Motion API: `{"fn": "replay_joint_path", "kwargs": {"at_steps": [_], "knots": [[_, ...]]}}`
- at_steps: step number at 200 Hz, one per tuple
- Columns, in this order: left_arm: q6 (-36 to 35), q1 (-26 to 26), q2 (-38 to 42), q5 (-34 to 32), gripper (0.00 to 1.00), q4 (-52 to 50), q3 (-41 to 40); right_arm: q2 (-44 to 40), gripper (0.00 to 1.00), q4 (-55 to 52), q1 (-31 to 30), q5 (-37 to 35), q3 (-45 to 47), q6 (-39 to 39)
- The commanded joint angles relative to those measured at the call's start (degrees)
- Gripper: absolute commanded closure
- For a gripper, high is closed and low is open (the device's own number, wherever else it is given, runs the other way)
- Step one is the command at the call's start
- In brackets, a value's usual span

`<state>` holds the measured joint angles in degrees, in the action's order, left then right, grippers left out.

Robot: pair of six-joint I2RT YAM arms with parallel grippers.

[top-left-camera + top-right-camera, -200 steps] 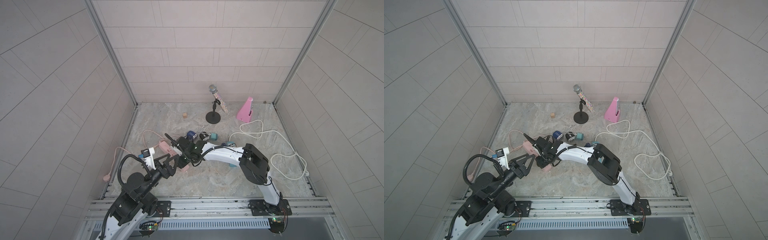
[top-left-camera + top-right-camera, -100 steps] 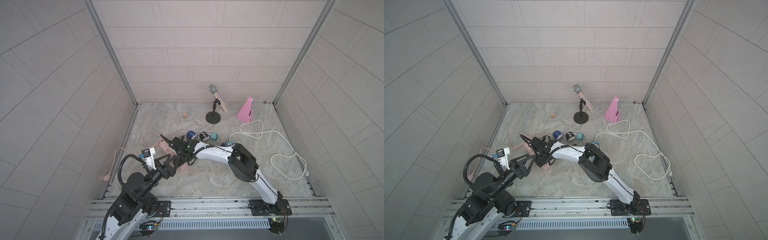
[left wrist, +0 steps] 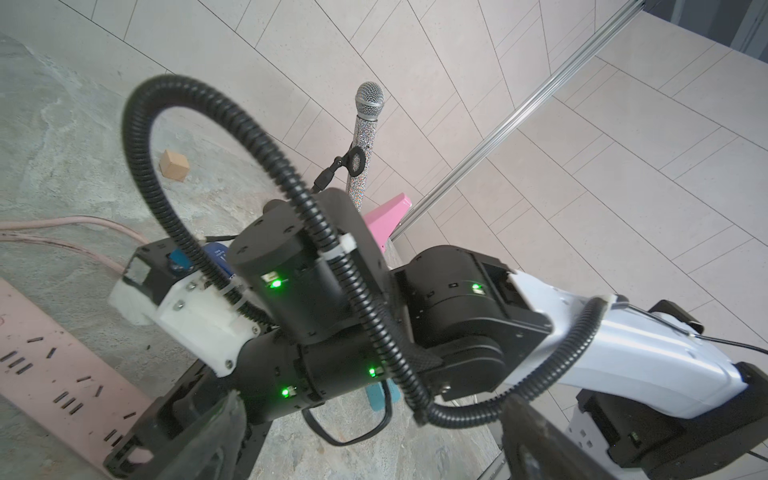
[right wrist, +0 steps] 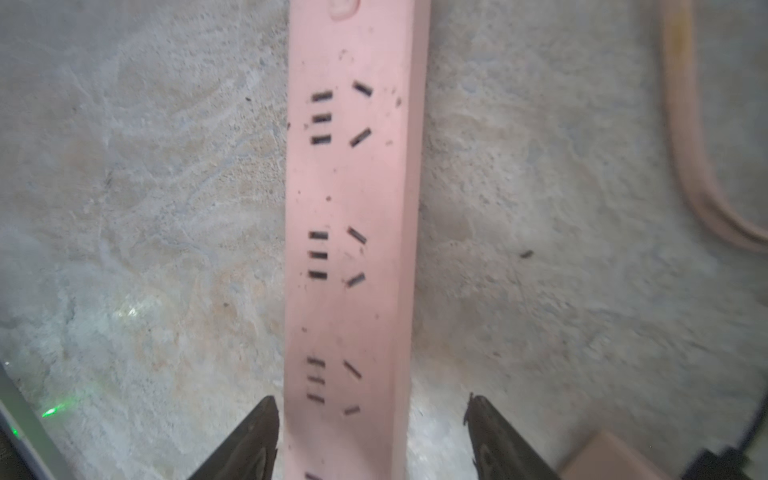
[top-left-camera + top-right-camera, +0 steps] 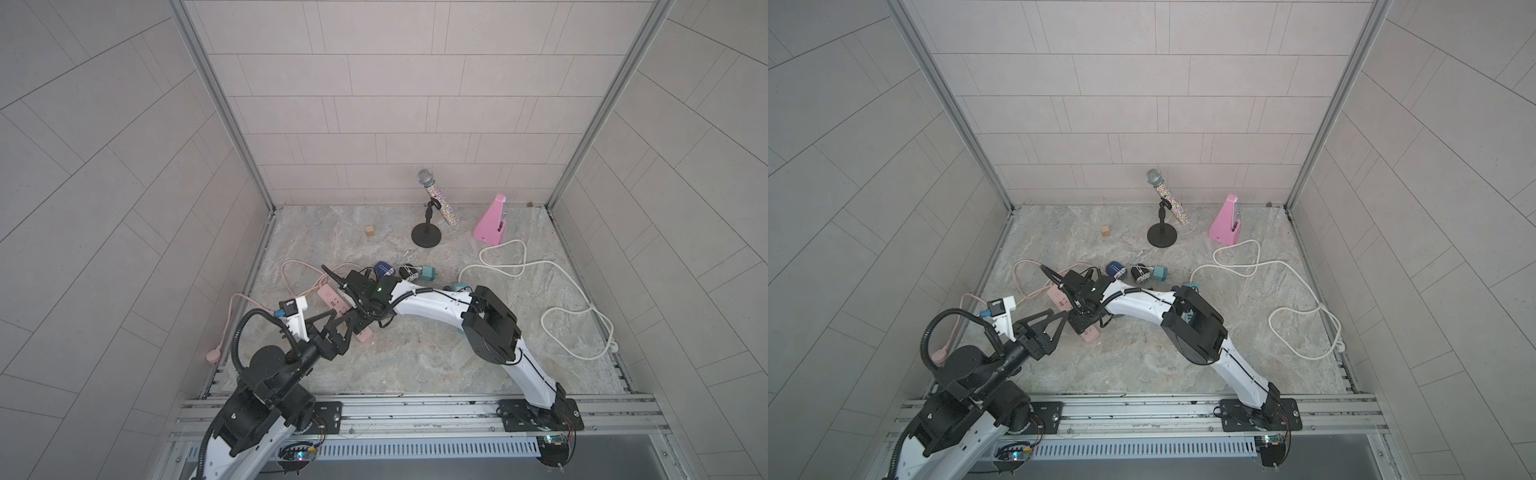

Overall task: Unplug the electric shaver
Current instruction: Place the socket at the center of the board, then adjust the electric shaver at the center of the board.

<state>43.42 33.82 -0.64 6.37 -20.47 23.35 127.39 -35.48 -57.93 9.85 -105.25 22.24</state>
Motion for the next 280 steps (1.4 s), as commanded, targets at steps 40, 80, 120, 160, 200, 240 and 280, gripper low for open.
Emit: {"fn": "replay_joint_path", "kwargs": {"at_steps": [40,80,120,160,200,240,280], "knots": [[-4.36,0.11,-12.62,9.72,0.00,14.19,-0.65,-29.90,0.25,2.87,8.74,-5.17,18.27,-0.57],[-7.20,0.28,-31.81,11.39,0.00,27.26,2.92,-46.90,0.21,2.23,17.34,-8.76,33.12,-0.99],[-7.47,0.28,-49.02,14.47,0.00,38.13,8.80,-47.45,0.22,-7.25,18.83,-13.23,35.18,-4.05],[-7.77,0.23,-54.77,17.01,0.00,41.85,10.59,-49.85,0.27,-8.70,17.18,-12.39,40.61,0.45],[-6.39,0.13,-47.01,15.41,0.00,42.29,4.65,-45.85,0.28,-5.94,14.23,-13.04,43.13,4.83],[-8.48,0.12,-40.47,14.31,0.00,37.89,3.45,-36.41,0.24,-0.75,12.19,-16.27,41.80,8.02],[-10.87,0.10,-38.09,12.03,0.00,34.10,3.19,-30.30,0.23,-0.86,12.67,-18.88,39.71,9.02]]}}
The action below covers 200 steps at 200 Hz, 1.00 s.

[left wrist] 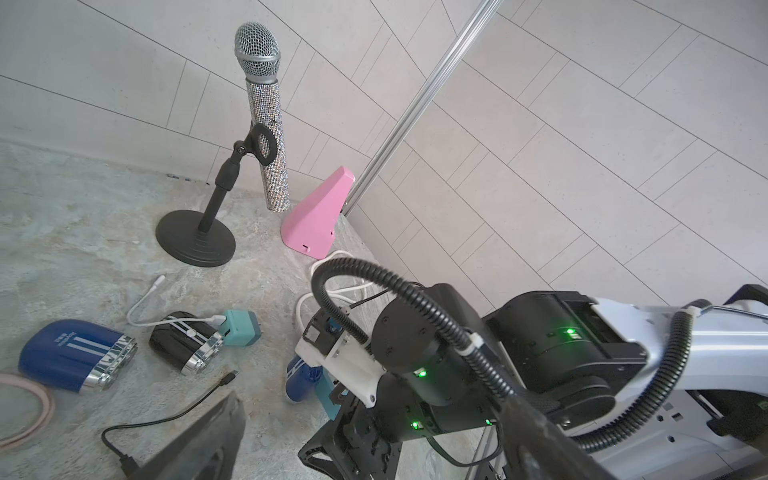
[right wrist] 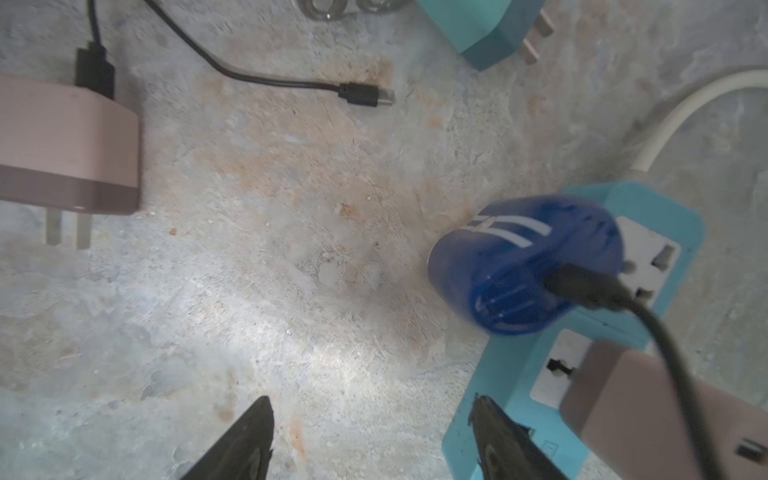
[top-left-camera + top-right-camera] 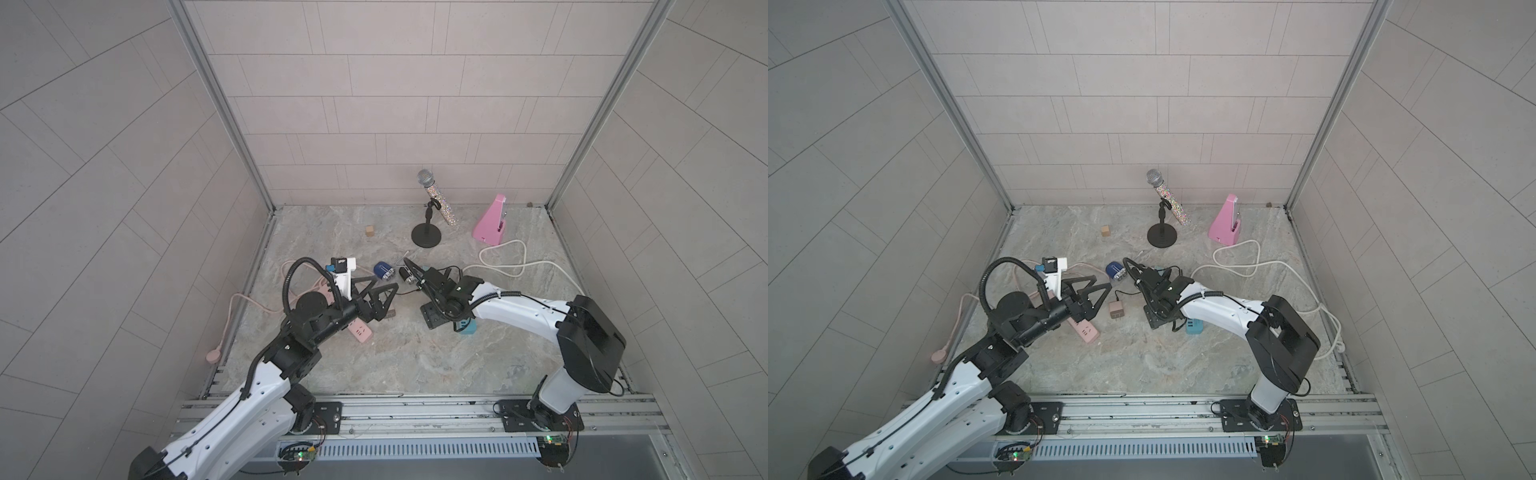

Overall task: Unplug the electric shaver
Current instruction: Adjust the electric shaver at the center of the board.

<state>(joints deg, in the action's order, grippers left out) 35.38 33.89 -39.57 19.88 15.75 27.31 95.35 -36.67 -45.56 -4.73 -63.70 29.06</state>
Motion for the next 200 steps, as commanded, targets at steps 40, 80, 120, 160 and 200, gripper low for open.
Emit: {"fn": "replay_joint_path", "kwargs": {"at_steps": [40,80,120,160,200], "knots": [[-3.55,-0.04,0.17,-1.89,0.00,-2.39,-0.94,3.94,0.23,0.28,0.60,-8.77,-3.59,1.80],[-4.25,-0.22,-0.83,-2.52,0.00,-2.35,-0.69,4.55,0.23,1.60,1.82,-13.74,-3.26,1.04],[-4.13,-0.40,-1.65,-1.89,0.00,-1.91,0.19,5.70,0.23,1.68,2.37,-15.82,-3.23,0.32],[-3.39,-0.40,-1.45,-1.84,0.00,-1.69,-0.01,5.81,0.23,4.86,2.67,-13.67,-2.75,-0.58],[-2.86,-0.40,-1.37,-2.28,0.00,-1.34,-0.42,6.69,0.24,6.81,2.76,-11.22,-2.79,-1.64]]}}
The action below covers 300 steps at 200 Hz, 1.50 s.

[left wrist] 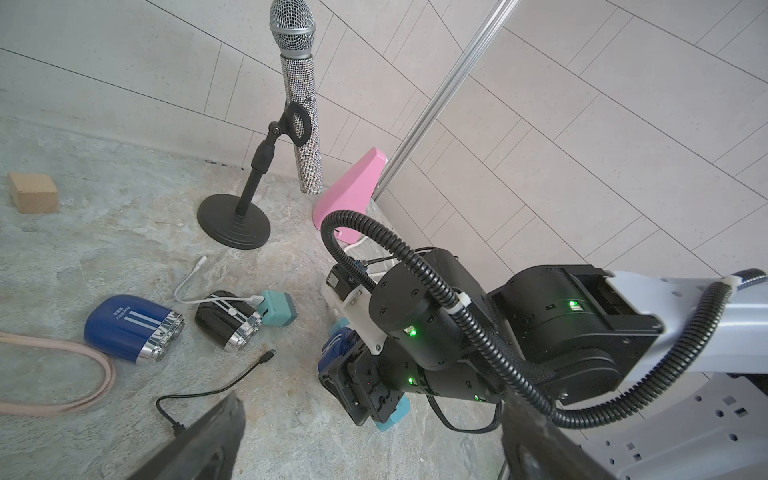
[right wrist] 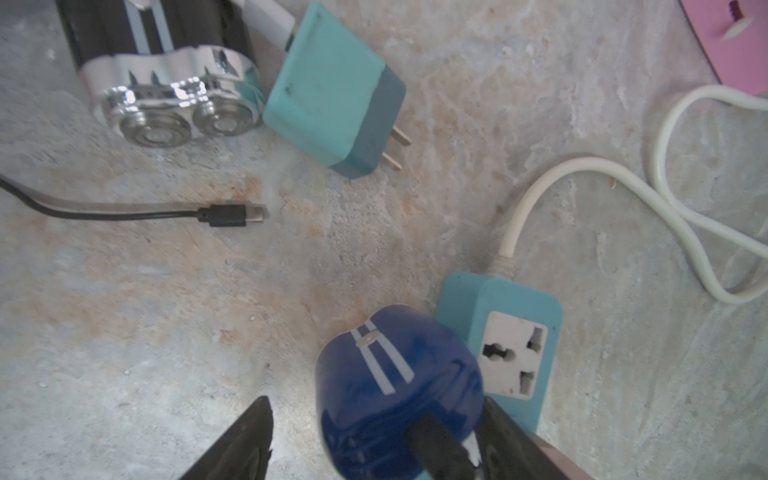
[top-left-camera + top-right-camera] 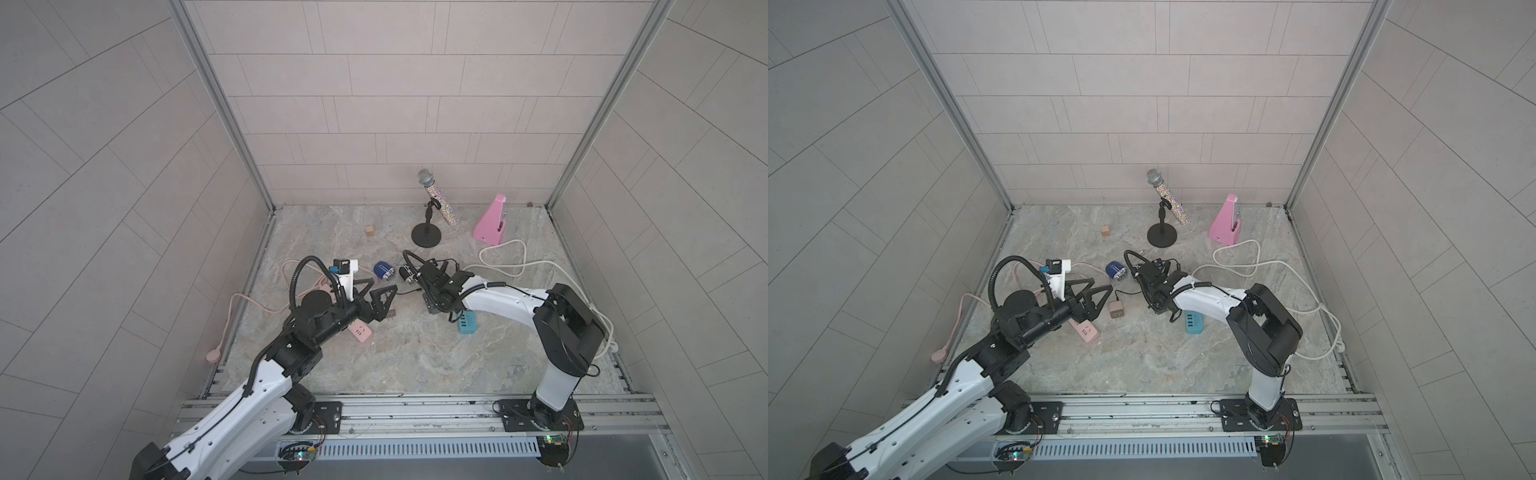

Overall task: Unplug the electric shaver
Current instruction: Adjust the electric shaver at the center of the board.

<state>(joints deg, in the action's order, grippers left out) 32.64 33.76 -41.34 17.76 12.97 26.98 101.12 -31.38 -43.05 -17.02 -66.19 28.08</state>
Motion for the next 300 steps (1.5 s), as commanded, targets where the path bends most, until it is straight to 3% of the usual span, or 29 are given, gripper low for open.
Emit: {"fn": "replay_joint_path", "kwargs": {"at_steps": [1,86,145,168,206,229,255,300], "knots": [[-0.12,-0.27,0.44,-0.17,0.00,1.44,-0.04,0.92,0.24,1.59,0.24,1.13,-0.32,-0.65],[0.66,-0.27,1.00,-0.76,0.00,1.90,-0.70,-5.34,0.31,12.78,0.50,15.25,6.80,0.38],[0.46,-0.27,2.08,-1.28,0.00,1.18,-0.87,-13.24,0.30,19.99,0.51,23.72,13.48,0.13],[-1.12,-0.27,1.17,-2.09,0.00,-0.94,-0.25,-18.27,0.28,18.43,0.51,23.04,13.55,-1.82],[-1.53,-0.27,0.39,-2.69,0.00,-0.65,-0.78,-20.17,0.23,-0.94,2.49,21.24,-0.10,-10.12],[-1.29,-0.27,-0.05,-2.23,0.00,0.21,-1.14,-17.16,0.23,-8.28,2.61,21.90,-7.18,-20.60],[-0.77,-0.27,-0.25,-1.77,0.00,0.63,-1.47,-12.04,0.23,-13.18,2.53,26.16,-12.62,-32.56],[-0.46,-0.27,2.02,-1.79,0.00,-0.59,-1.49,4.18,0.24,-30.33,1.48,21.38,-32.07,-36.46]]}}
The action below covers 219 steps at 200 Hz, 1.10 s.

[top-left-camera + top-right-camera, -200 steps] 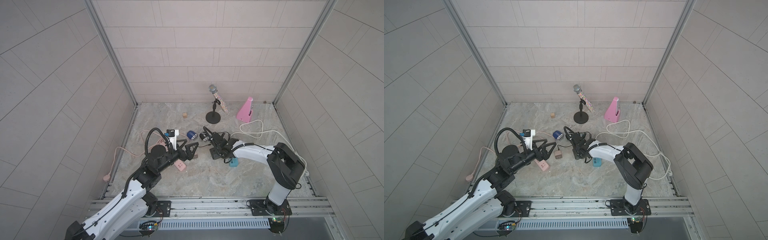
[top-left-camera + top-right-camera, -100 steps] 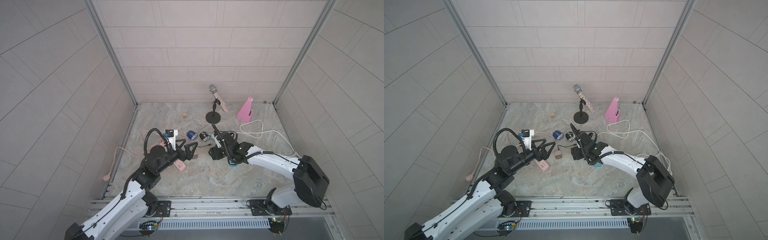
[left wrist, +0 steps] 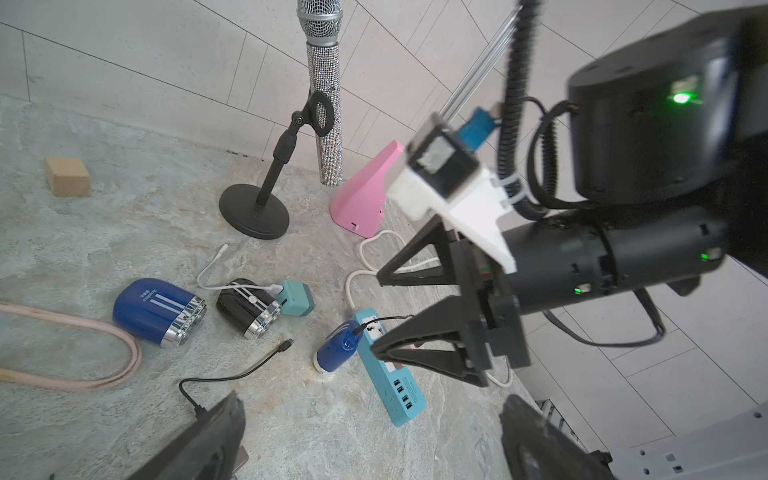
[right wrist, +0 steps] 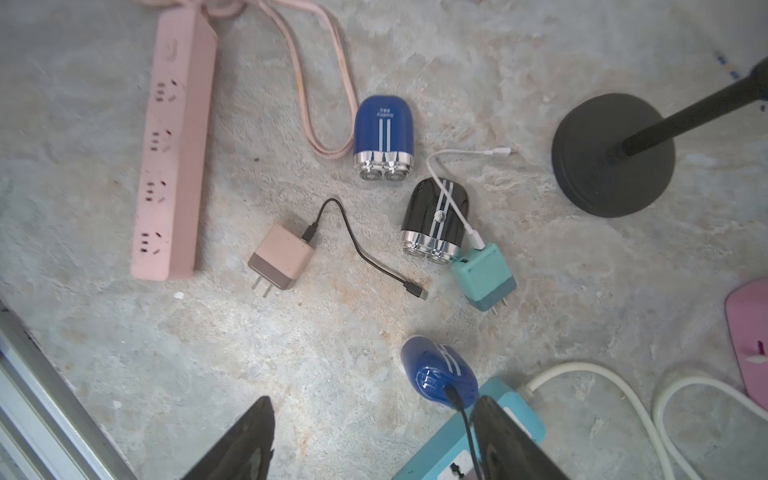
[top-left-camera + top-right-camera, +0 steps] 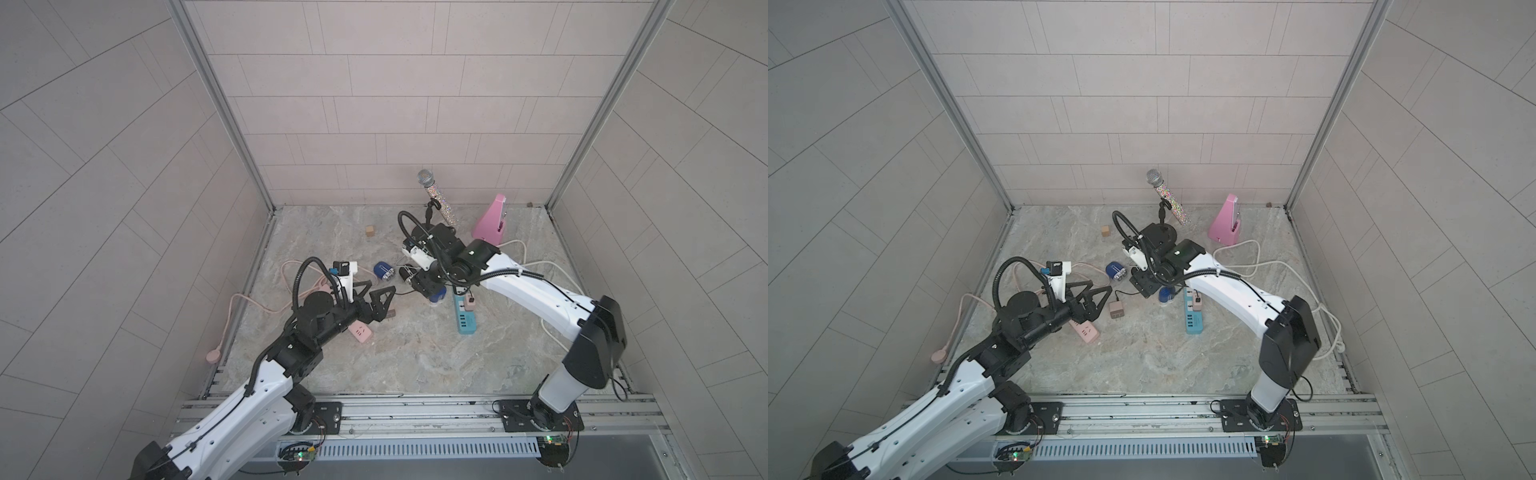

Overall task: Unplug the electric shaver
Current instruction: Adjust the electric shaver at the center of the board.

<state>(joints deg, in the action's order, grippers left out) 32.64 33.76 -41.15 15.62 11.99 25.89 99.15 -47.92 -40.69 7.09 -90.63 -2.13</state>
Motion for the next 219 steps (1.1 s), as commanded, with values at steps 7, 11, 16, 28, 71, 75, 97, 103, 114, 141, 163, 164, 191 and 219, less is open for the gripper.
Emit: {"fn": "replay_joint_path", "kwargs": {"at_steps": [7,11,16,28,71,75,97,103,114,141,163,164,191,219], "knots": [[-0.48,-0.27,2.18,0.21,0.00,0.10,-0.38,8.50,0.24,-15.39,-1.27,-4.26,-9.63,-6.31],[-0.49,-0.30,2.42,0.19,0.00,-0.07,-0.40,9.74,0.24,-16.22,-1.41,-4.82,-10.90,-6.23],[-0.48,-0.27,2.60,0.13,0.00,-0.18,-0.42,11.45,0.25,-17.12,-1.57,-5.07,-12.08,-6.27],[-0.41,-0.27,3.11,0.09,0.00,-0.45,-0.49,14.97,0.25,-18.71,-1.94,-4.30,-14.79,-6.22],[-0.56,-0.27,4.63,-0.13,0.00,-2.26,-0.34,22.68,0.25,-21.38,-2.62,-6.56,-21.28,-4.99],[-0.62,-0.27,4.86,-0.27,0.00,-2.46,-0.32,23.22,0.24,-21.83,-2.57,-7.24,-21.70,-3.02],[-0.74,-0.27,5.63,-0.72,0.00,-2.71,-0.56,25.58,0.24,-23.64,-2.56,-11.11,-23.66,0.49],[-0.74,-0.27,5.71,-0.78,0.00,-2.76,-0.57,25.73,0.24,-23.73,-2.58,-11.80,-23.79,1.10],[-0.75,-0.27,5.73,-0.72,0.00,-2.67,-0.66,25.83,0.24,-23.25,-2.56,-12.71,-23.41,2.10],[-0.70,-0.27,5.64,-0.46,0.00,-2.41,-0.75,26.30,0.23,-22.04,-2.49,-13.13,-23.48,2.67],[-0.65,-0.27,5.72,-0.25,0.00,-2.55,-0.75,28.22,0.23,-23.63,-1.86,-12.03,-25.05,2.75],[-0.65,-0.27,5.72,-0.24,0.00,-2.57,-0.75,28.34,0.23,-23.72,-1.77,-11.93,-25.08,2.79],[-0.65,-0.27,6.23,-0.45,0.00,-2.64,-1.01,29.07,0.22,-24.01,-0.54,-10.57,-24.24,3.49],[-0.56,-0.23,5.90,-0.42,0.00,-2.52,-1.10,29.25,0.22,-24.14,0.42,-10.69,-22.99,3.93]]}}
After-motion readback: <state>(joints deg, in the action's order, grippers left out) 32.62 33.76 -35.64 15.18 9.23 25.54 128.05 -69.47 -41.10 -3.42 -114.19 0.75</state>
